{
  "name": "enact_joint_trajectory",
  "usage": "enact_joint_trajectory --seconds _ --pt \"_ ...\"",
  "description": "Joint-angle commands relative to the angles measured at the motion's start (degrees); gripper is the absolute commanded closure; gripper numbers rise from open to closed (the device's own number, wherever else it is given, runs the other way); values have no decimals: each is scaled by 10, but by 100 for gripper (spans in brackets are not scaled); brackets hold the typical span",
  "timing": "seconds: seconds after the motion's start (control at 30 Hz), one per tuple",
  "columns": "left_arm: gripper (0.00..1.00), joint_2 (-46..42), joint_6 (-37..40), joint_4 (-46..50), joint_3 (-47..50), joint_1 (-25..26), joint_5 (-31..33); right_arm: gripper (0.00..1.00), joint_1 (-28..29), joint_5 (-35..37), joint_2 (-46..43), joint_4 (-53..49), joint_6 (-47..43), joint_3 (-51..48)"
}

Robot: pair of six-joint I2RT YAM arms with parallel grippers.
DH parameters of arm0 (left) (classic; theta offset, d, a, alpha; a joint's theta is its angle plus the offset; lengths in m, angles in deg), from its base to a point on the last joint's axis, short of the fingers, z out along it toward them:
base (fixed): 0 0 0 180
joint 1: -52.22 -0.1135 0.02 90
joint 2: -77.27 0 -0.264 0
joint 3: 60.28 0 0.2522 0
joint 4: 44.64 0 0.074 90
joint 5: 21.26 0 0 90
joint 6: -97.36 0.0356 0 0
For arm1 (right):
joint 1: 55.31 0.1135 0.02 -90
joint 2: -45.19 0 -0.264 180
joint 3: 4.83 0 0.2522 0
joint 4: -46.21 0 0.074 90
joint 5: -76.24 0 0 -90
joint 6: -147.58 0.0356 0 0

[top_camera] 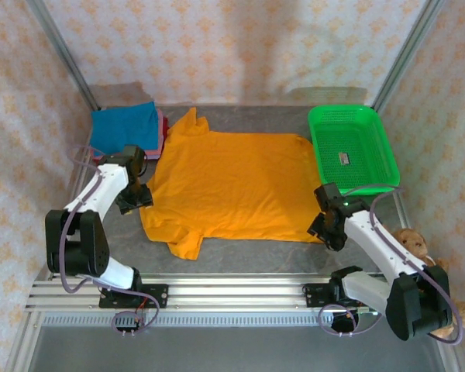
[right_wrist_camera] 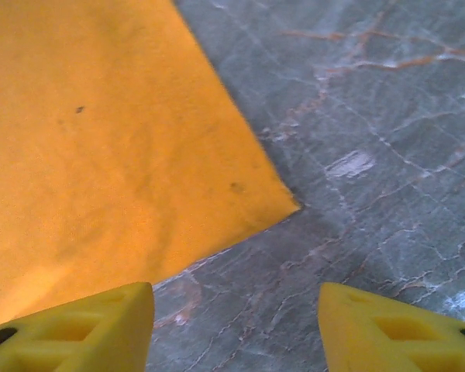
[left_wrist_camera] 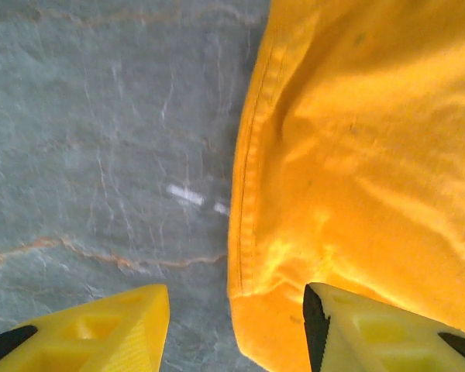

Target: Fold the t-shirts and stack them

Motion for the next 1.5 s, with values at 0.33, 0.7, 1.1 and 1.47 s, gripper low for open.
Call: enact_joint_trajectory --seconds 0.33,0.7,1.1,1.47 --pt "48 -50 -26 15 75 -2 -41 58 -25 20 14 79 31 -46" --pt "48 -60 -49 9 88 10 -57 61 -27 22 63 107 20 -52" --pt "48 -82 -79 34 96 45 -51 87 -27 15 69 117 5 -50" --pt "46 -94 -167 -11 147 69 -53 98 -27 4 46 104 -16 -46"
